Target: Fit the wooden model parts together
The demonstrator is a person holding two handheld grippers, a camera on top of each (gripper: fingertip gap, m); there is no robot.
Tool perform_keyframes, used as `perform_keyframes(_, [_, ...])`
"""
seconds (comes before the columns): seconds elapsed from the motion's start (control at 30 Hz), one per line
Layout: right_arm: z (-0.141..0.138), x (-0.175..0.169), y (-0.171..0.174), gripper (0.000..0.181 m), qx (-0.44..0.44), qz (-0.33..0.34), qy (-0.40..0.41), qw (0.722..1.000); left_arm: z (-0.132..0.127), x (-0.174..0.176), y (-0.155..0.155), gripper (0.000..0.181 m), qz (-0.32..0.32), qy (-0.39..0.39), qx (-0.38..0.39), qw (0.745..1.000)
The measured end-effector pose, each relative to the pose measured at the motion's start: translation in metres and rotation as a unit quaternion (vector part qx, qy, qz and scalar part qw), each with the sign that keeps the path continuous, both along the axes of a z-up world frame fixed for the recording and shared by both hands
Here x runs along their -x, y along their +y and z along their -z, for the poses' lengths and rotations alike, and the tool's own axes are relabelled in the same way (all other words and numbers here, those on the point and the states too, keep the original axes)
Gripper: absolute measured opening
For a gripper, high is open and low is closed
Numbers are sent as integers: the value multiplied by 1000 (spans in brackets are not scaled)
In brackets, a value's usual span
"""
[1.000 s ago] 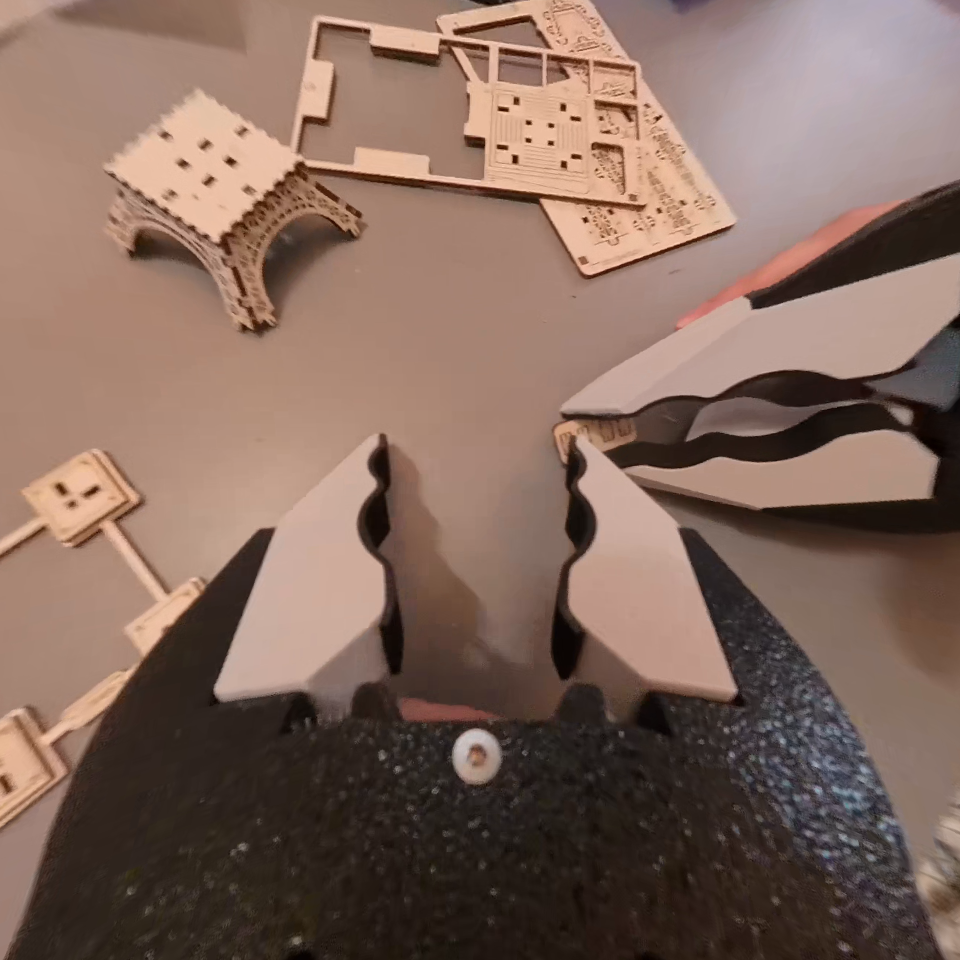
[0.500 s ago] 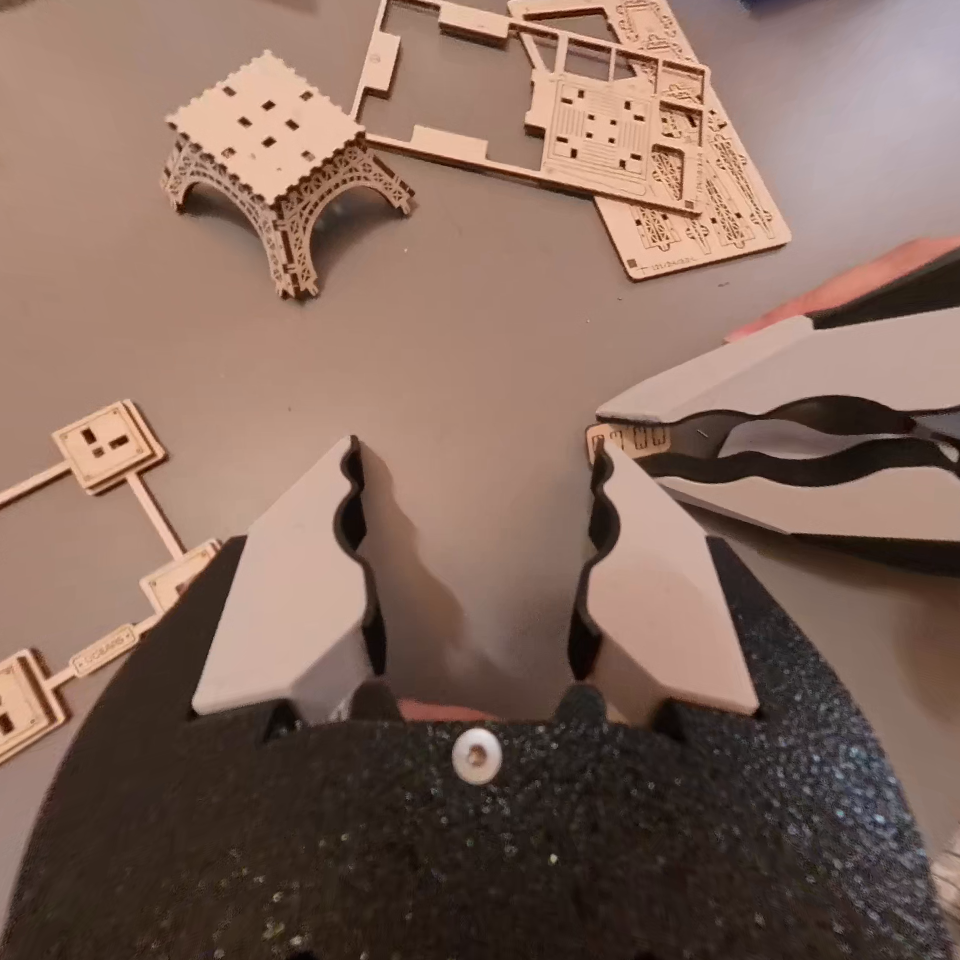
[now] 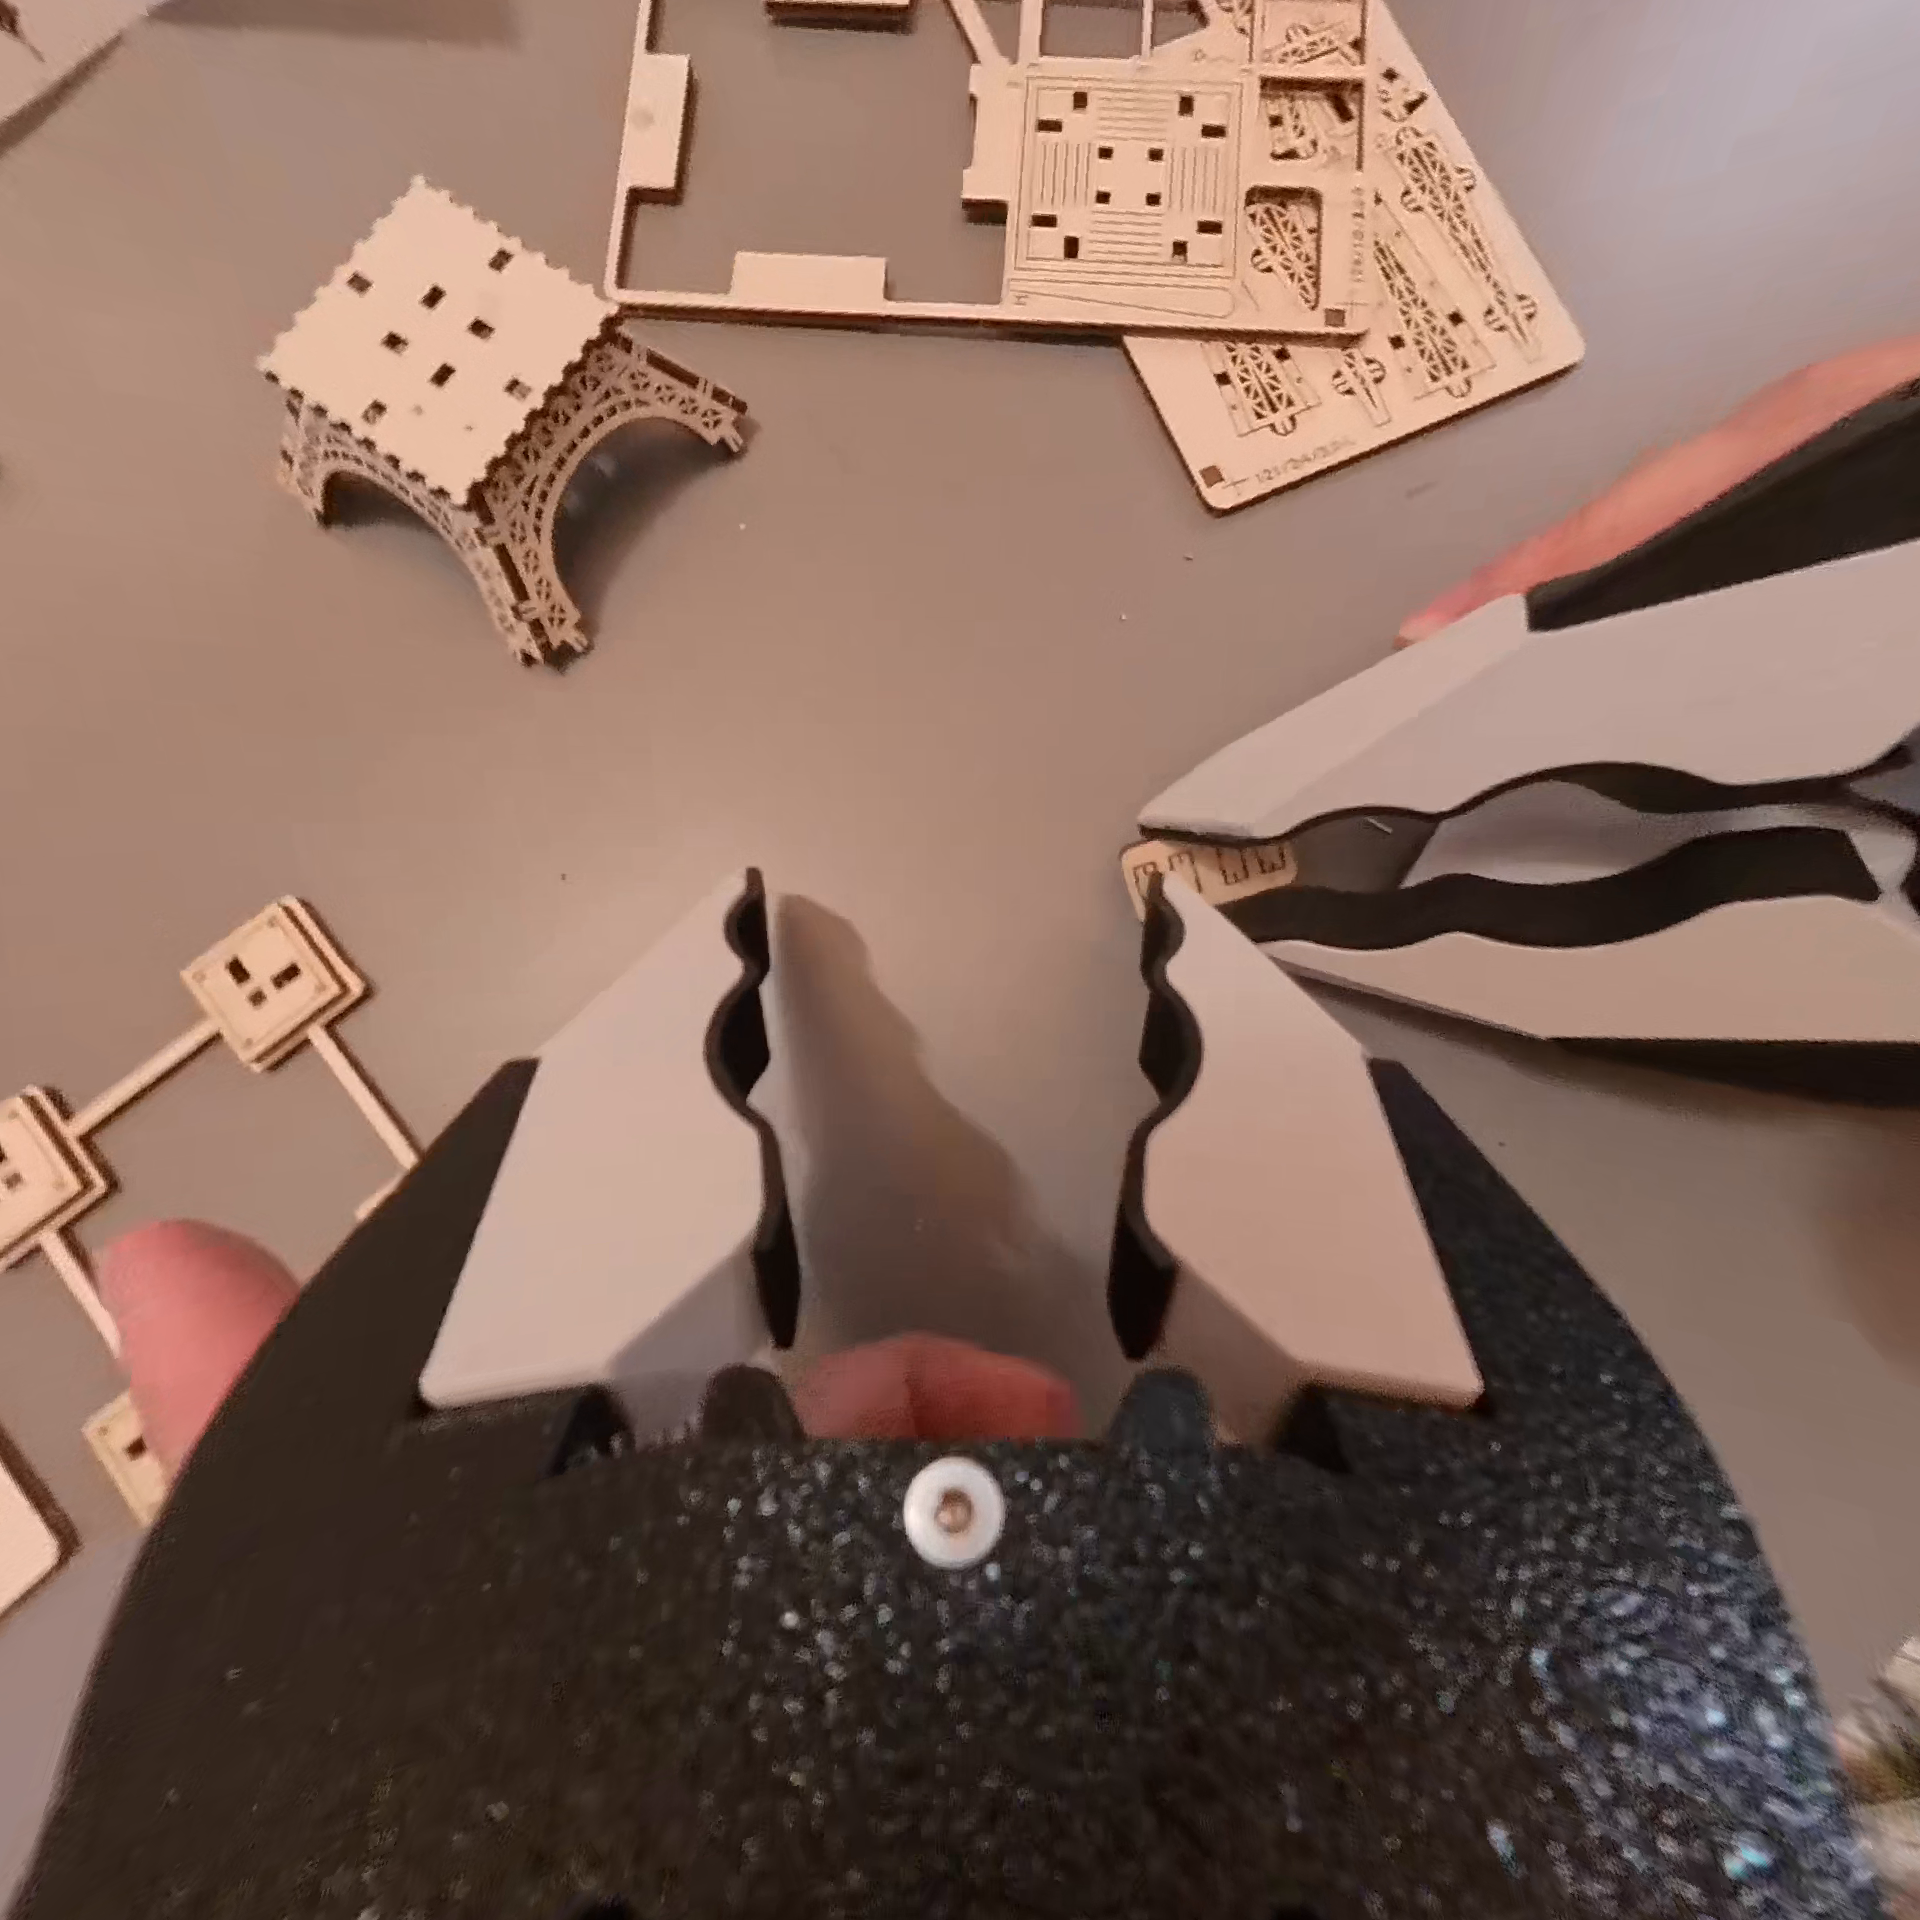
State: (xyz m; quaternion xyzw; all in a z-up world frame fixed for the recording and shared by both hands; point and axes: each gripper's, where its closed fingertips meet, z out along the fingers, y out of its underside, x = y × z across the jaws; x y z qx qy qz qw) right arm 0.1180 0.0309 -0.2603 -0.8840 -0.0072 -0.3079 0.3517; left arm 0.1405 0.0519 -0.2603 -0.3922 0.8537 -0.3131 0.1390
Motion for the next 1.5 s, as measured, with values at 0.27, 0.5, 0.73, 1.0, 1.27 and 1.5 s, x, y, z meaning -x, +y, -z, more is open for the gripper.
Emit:
perform_keyframes(0.27, [0, 0, 0, 16, -1, 0, 2, 1000, -6, -13, 1, 94, 66, -81, -8, 994])
perform_keyframes(0.5, [0, 0, 0, 15, -1, 5, 4, 1000, 9, -15, 26, 128, -82, 48, -29, 995])
perform_keyframes(0.73, [0, 0, -1, 15, -3, 10, 9, 1000, 21, -10, 45, 158, -179, 116, -41, 976])
perform_keyframes(1.0, [0, 0, 0, 15, -14, 8, 19, 1000, 20, -9, 48, 155, -176, 110, -35, 978])
perform_keyframes(1.27, [0, 0, -1, 16, -16, 12, 24, 1000, 15, -8, 41, 143, -167, 107, -14, 980])
perform_keyframes(1.5, [0, 1, -1, 16, -11, 11, 22, 1000, 17, -9, 41, 140, -167, 102, -24, 980])
